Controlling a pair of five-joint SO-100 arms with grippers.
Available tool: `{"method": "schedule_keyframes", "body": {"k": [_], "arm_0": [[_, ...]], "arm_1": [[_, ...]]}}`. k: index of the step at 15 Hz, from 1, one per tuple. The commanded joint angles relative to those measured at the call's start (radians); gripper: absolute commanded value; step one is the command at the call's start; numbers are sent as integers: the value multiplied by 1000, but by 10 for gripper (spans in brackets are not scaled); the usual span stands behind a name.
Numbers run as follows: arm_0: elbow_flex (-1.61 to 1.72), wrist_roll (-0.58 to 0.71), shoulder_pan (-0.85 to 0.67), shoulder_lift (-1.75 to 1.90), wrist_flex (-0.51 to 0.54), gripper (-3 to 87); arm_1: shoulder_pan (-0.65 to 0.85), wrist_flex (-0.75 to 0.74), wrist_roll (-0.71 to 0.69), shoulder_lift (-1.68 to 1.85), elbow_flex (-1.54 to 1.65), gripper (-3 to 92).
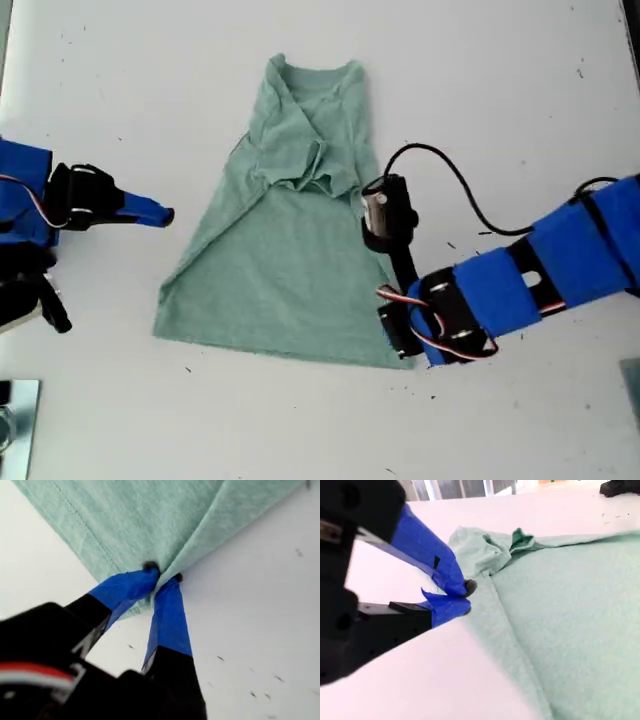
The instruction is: Fold t shirt
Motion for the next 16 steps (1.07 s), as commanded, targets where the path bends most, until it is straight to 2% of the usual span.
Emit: {"method": "schedule_keyframes", "body": {"k": [1, 4, 6, 9, 12, 14, 15, 16], "arm_0": [[-6, 6, 18, 14, 14, -2], [-2, -2, 28, 46, 28, -2], [-2, -2, 28, 48, 28, -2], [-2, -5, 29, 48, 29, -2], [-3, -9, 29, 48, 29, -2], [-3, -9, 31, 48, 31, -2], [-3, -11, 35, 48, 31, -2], [-2, -12, 40, 48, 31, -2]], "arm_1": [[-58, 66, -49, 282, 173, 8], [-114, 238, -20, 506, 224, 8], [-110, 230, -43, 535, 164, 8], [-49, 256, -100, 333, -141, 8], [41, 241, -193, -29, -597, 8], [75, 98, -212, -130, -586, 8], [78, 43, -227, -166, -565, 83], [72, 18, -236, -195, -565, 223]]}}
